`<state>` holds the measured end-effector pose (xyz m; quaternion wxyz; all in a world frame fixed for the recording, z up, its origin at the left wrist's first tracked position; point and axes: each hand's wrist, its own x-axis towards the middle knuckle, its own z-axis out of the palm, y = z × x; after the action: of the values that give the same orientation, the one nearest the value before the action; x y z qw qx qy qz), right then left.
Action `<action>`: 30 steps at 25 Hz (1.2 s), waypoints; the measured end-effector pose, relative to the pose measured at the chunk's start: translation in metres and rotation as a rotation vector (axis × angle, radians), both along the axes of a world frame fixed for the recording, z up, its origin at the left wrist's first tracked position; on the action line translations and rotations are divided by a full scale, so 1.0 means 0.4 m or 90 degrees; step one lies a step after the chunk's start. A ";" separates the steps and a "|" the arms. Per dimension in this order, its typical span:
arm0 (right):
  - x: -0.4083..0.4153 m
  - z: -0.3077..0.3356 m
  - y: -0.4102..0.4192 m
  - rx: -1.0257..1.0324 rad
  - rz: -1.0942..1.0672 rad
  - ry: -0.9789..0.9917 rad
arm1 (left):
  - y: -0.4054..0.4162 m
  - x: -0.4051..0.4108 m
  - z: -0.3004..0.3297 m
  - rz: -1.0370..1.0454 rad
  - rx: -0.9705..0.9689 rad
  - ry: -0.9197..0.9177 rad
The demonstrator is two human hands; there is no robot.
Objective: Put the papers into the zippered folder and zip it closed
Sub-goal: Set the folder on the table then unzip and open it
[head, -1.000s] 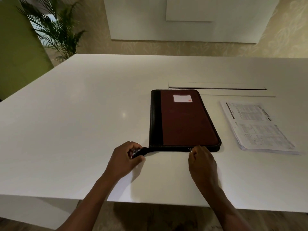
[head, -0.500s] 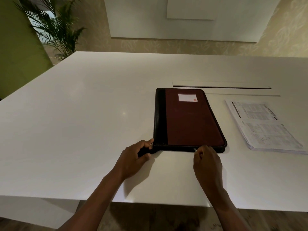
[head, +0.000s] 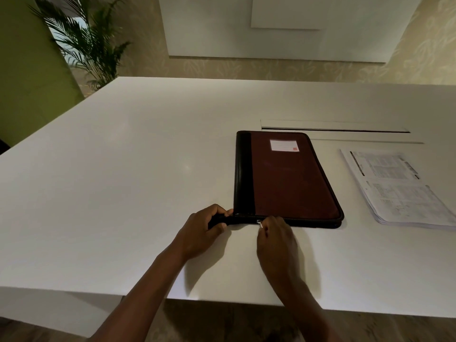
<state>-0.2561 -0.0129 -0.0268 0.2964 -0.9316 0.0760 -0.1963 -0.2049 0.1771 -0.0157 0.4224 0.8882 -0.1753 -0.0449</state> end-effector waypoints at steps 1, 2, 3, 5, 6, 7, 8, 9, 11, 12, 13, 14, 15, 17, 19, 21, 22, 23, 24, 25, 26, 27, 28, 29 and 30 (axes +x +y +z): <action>0.002 0.000 0.016 -0.003 0.013 0.007 | 0.000 0.001 0.000 0.000 0.003 -0.008; 0.005 0.001 0.029 -0.005 0.025 0.011 | 0.001 0.002 -0.001 -0.004 0.002 -0.017; 0.008 0.001 0.042 -0.002 0.038 0.012 | 0.000 0.003 -0.001 -0.011 -0.002 -0.025; 0.012 0.002 0.068 0.008 0.070 0.015 | 0.001 0.002 -0.002 -0.027 -0.003 -0.038; 0.013 0.002 0.083 0.014 0.088 0.016 | 0.001 0.002 -0.002 -0.034 0.001 -0.045; 0.012 0.001 0.098 0.019 0.104 0.018 | 0.000 0.002 -0.002 -0.038 0.006 -0.053; 0.011 0.000 0.112 0.024 0.117 0.020 | -0.001 0.002 -0.003 -0.040 0.010 -0.060; 0.010 -0.001 0.123 0.031 0.124 0.021 | -0.003 0.002 -0.004 -0.042 0.013 -0.065; 0.009 0.000 0.134 0.048 0.130 0.020 | -0.004 0.000 -0.005 -0.042 0.014 -0.077; 0.010 0.003 0.133 0.053 0.133 0.021 | -0.006 -0.002 -0.006 -0.040 0.013 -0.080; 0.011 0.005 0.128 0.058 0.138 0.024 | -0.007 -0.005 -0.006 -0.038 0.011 -0.080; 0.012 0.009 0.120 0.066 0.142 0.030 | -0.007 -0.006 -0.006 -0.036 0.008 -0.078; 0.013 0.014 0.107 0.076 0.142 0.035 | -0.007 -0.007 -0.006 -0.035 0.005 -0.070; 0.016 0.029 0.069 0.092 0.131 0.027 | -0.008 -0.006 0.003 -0.035 0.008 -0.047; 0.024 0.046 0.019 0.097 0.110 -0.009 | -0.017 0.004 0.014 -0.030 0.030 -0.034; 0.039 0.061 -0.038 0.101 0.086 -0.037 | -0.045 0.017 0.027 -0.014 0.069 -0.042; 0.049 0.067 -0.063 0.098 0.076 -0.039 | -0.065 0.022 0.031 -0.009 0.081 -0.055; 0.061 0.072 -0.087 0.090 0.067 -0.032 | -0.090 0.027 0.035 -0.011 0.091 -0.069; 0.073 0.075 -0.111 0.078 0.059 -0.022 | -0.117 0.034 0.037 -0.014 0.104 -0.075; 0.086 0.076 -0.136 0.060 0.051 -0.012 | -0.145 0.043 0.037 -0.012 0.124 -0.074; 0.097 0.076 -0.160 0.037 0.040 -0.002 | -0.170 0.054 0.037 -0.001 0.148 -0.070; 0.109 0.074 -0.184 0.011 0.026 0.009 | -0.192 0.066 0.036 0.017 0.168 -0.065; 0.122 0.072 -0.209 -0.018 0.009 0.022 | -0.211 0.082 0.036 0.037 0.182 -0.059; 0.136 0.070 -0.233 -0.046 -0.009 0.036 | -0.227 0.098 0.037 0.055 0.195 -0.051; 0.152 0.067 -0.259 -0.067 -0.025 0.051 | -0.243 0.116 0.038 0.068 0.210 -0.043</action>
<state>-0.1954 -0.1163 0.0001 0.2400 -0.9513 0.0953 -0.1685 -0.1585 0.0798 -0.0004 0.2669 0.9544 -0.1322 -0.0203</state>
